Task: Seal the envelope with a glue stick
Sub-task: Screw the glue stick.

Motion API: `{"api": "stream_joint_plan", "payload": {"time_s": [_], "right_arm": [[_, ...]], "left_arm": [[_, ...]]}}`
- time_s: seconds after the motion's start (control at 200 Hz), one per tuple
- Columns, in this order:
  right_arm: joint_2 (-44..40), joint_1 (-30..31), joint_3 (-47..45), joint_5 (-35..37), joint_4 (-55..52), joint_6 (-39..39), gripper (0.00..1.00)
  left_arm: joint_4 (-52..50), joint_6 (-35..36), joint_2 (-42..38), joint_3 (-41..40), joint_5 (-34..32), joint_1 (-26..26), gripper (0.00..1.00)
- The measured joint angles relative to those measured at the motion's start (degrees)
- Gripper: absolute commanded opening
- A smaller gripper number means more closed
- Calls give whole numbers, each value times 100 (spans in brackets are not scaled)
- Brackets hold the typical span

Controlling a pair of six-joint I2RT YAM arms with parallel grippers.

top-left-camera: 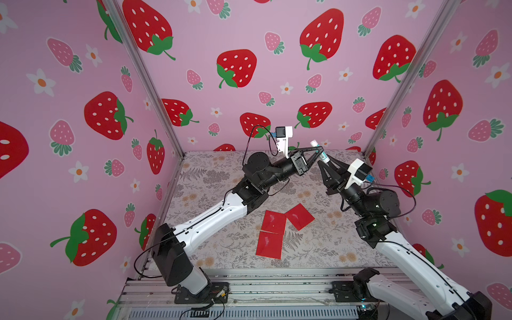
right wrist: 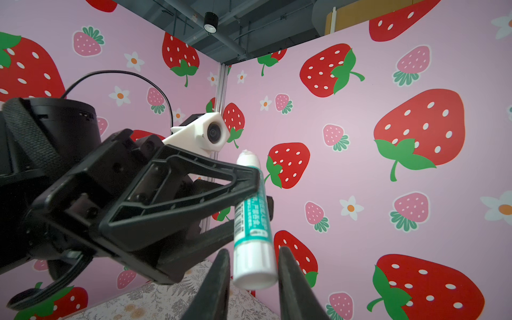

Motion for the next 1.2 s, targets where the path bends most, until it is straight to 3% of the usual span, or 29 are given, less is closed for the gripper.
{"api": "stream_joint_plan", "payload": {"time_s": [0.22, 0.31, 0.475, 0.89, 1.03, 1.201], "right_arm": [[48, 13, 44, 66, 17, 0, 28], [79, 13, 46, 61, 17, 7, 18], [85, 15, 46, 81, 11, 13, 0], [111, 52, 63, 107, -4, 20, 0], [111, 52, 144, 109, -44, 20, 0], [111, 72, 164, 109, -81, 20, 0]], "left_arm": [[-28, 0, 0, 0, -4, 0, 7], [-57, 4, 0, 0, -15, 0, 8], [-55, -33, 0, 0, -44, 0, 31], [-57, -85, 7, 0, -35, -11, 29], [-70, -83, 9, 0, -35, -50, 22], [-79, -46, 13, 0, -44, -63, 26]]}}
